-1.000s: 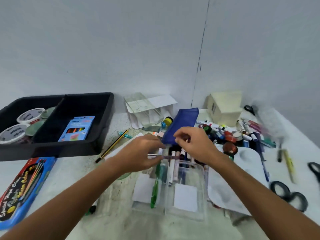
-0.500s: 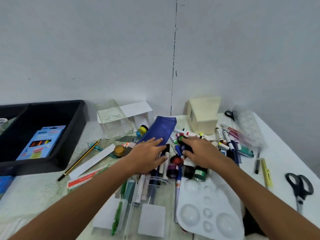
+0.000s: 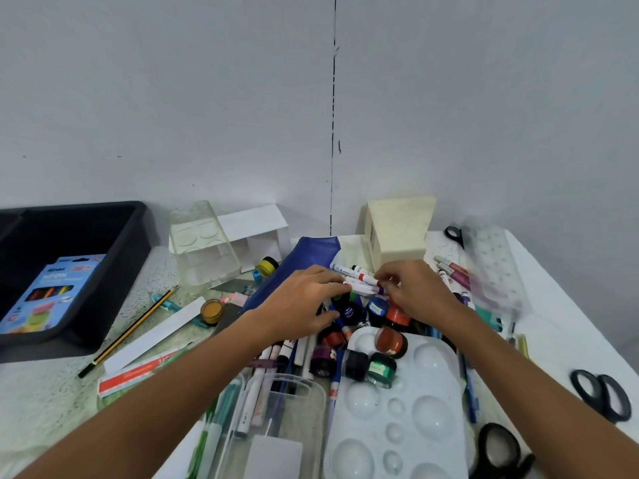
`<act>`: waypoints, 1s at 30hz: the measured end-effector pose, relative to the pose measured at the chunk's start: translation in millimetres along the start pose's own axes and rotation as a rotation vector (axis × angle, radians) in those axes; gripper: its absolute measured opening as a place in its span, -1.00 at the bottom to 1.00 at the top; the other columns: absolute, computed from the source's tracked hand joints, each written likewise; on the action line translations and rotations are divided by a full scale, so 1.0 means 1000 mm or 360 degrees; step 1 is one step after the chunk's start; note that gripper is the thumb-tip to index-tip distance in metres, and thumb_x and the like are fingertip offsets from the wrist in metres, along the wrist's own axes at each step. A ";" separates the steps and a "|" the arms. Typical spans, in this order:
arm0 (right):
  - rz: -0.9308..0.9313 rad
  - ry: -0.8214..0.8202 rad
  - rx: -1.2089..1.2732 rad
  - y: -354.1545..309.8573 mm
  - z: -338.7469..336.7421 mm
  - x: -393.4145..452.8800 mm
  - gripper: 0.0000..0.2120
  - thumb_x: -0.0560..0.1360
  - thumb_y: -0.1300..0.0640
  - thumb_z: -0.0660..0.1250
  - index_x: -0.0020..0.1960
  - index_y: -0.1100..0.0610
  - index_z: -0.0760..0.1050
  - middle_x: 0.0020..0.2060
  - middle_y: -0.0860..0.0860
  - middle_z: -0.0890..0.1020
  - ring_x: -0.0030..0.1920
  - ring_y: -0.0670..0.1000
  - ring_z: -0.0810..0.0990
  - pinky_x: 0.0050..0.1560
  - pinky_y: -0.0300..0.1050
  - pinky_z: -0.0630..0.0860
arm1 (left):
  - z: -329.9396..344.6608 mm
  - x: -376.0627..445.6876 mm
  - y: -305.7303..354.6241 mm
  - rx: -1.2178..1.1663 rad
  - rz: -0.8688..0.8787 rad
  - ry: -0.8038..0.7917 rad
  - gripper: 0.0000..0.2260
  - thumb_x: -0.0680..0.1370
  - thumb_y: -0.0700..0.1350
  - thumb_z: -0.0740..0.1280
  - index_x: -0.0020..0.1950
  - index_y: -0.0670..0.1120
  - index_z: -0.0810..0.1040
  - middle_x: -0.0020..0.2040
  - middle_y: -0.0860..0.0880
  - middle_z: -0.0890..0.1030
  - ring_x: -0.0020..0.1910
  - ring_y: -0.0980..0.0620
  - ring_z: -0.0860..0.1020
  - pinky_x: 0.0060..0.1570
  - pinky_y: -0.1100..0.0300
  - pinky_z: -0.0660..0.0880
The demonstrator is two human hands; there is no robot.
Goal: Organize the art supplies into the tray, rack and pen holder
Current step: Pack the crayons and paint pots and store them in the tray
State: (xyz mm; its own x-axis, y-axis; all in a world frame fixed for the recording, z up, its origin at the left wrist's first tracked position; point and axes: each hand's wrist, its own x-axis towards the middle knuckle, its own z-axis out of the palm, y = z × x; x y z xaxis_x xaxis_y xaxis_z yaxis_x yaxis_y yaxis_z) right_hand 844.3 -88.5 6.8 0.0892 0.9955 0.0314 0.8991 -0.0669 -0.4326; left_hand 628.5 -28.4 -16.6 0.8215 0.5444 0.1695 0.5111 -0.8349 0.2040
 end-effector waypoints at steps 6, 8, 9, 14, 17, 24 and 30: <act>0.0057 -0.0040 -0.0192 -0.006 0.008 0.012 -0.80 0.53 0.11 0.31 0.13 0.04 0.60 0.00 0.02 0.65 -0.06 0.04 0.57 -0.10 -0.13 0.46 | 0.007 0.014 -0.008 0.0166 -0.0077 0.0053 -0.63 0.53 0.02 0.36 0.32 -0.01 0.52 0.28 0.02 0.53 0.32 0.00 0.40 0.28 0.01 0.30; 0.0094 -0.0040 -0.0199 -0.006 0.010 0.013 -0.80 0.52 0.10 0.33 0.12 0.03 0.60 0.00 0.03 0.65 -0.03 0.06 0.58 -0.08 -0.11 0.48 | 0.009 0.014 -0.011 0.0235 -0.0086 0.0117 -0.68 0.47 -0.01 0.41 0.20 -0.07 0.60 0.16 -0.02 0.59 0.23 -0.05 0.46 0.21 -0.02 0.34; 0.0101 -0.0029 -0.0203 -0.005 0.011 0.013 -0.80 0.52 0.11 0.33 0.13 0.03 0.60 0.01 0.03 0.65 -0.03 0.06 0.59 -0.07 -0.10 0.50 | 0.009 0.013 -0.012 0.0266 -0.0102 0.0137 -0.70 0.43 -0.02 0.43 0.13 -0.09 0.62 0.11 -0.03 0.60 0.19 -0.08 0.49 0.19 -0.06 0.38; 0.0142 0.0059 -0.0163 -0.003 0.011 0.011 -0.78 0.51 0.19 0.31 0.13 0.05 0.60 0.00 0.04 0.64 -0.04 0.08 0.58 -0.13 -0.13 0.44 | 0.002 0.016 -0.012 0.0334 -0.0287 0.0015 -0.69 0.41 0.02 0.38 0.10 -0.06 0.62 0.13 0.03 0.56 0.24 0.00 0.40 0.33 -0.15 0.18; 0.0205 0.0138 -0.0133 0.001 0.006 0.007 -0.77 0.49 0.26 0.28 0.04 0.04 0.62 -0.05 0.04 0.66 -0.07 0.09 0.58 -0.15 -0.11 0.46 | -0.001 0.020 -0.007 0.0247 -0.0295 0.0113 -0.70 0.47 0.04 0.34 0.15 -0.02 0.60 0.13 0.04 0.57 0.25 0.04 0.41 0.36 -0.13 0.11; 0.0259 0.0207 0.0103 0.021 -0.004 -0.001 -0.74 0.50 0.31 0.26 0.04 0.06 0.64 -0.04 0.01 0.68 -0.03 0.06 0.61 0.01 0.00 0.56 | 0.004 0.050 0.009 0.0200 -0.0171 -0.0057 -0.77 0.55 -0.03 0.28 0.17 0.01 0.61 0.14 0.03 0.56 0.24 0.03 0.39 0.37 -0.10 0.12; 0.0271 0.0365 0.0333 0.038 -0.012 -0.014 -0.73 0.49 0.39 0.23 -0.03 0.14 0.65 -0.18 -0.06 0.63 -0.12 -0.06 0.57 -0.03 -0.19 0.48 | 0.010 0.071 0.007 0.0236 -0.0206 -0.0259 -0.81 0.56 0.00 0.30 0.14 0.04 0.61 0.11 0.07 0.58 0.16 0.06 0.44 0.26 -0.07 0.14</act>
State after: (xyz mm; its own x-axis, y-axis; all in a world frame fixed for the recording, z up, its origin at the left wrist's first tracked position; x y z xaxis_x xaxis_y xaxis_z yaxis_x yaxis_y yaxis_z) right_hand 882.4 -105.9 1.1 0.3455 0.9288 0.1341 0.7580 -0.1920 -0.6234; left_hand 692.7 3.3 -12.9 0.7705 0.6374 -0.0088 0.6364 -0.7684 0.0684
